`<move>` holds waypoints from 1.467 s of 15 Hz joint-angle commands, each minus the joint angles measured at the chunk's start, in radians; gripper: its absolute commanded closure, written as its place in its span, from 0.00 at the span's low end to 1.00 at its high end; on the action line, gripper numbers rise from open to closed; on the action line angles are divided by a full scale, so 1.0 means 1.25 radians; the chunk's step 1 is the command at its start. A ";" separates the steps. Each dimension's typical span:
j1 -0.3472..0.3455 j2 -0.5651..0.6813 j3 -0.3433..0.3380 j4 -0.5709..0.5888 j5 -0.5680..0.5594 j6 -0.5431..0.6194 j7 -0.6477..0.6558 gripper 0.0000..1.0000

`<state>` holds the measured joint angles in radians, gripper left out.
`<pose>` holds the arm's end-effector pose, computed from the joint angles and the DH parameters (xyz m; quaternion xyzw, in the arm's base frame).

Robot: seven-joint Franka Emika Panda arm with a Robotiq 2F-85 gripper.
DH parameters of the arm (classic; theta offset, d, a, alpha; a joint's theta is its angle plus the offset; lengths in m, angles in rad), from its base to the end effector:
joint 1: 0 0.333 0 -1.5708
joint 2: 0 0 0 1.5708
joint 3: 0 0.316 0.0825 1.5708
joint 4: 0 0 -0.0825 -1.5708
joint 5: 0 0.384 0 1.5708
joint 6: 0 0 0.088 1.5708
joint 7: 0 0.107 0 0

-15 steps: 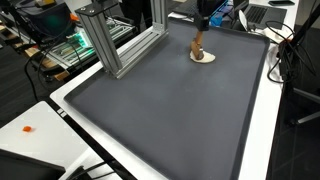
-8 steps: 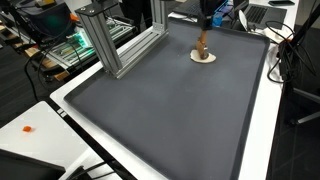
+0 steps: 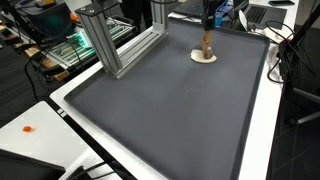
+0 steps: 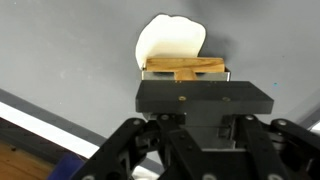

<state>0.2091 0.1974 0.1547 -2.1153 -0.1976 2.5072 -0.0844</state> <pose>0.5503 0.2089 0.3413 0.9509 0.2889 0.1049 0.0369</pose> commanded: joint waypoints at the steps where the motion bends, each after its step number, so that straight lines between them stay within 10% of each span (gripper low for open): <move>1: 0.003 0.021 0.001 -0.032 -0.004 0.065 0.048 0.78; 22: 0.029 0.015 -0.048 -0.038 -0.057 0.190 0.256 0.78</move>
<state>0.2283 0.2251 0.1193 -2.1582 -0.2451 2.7310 0.1887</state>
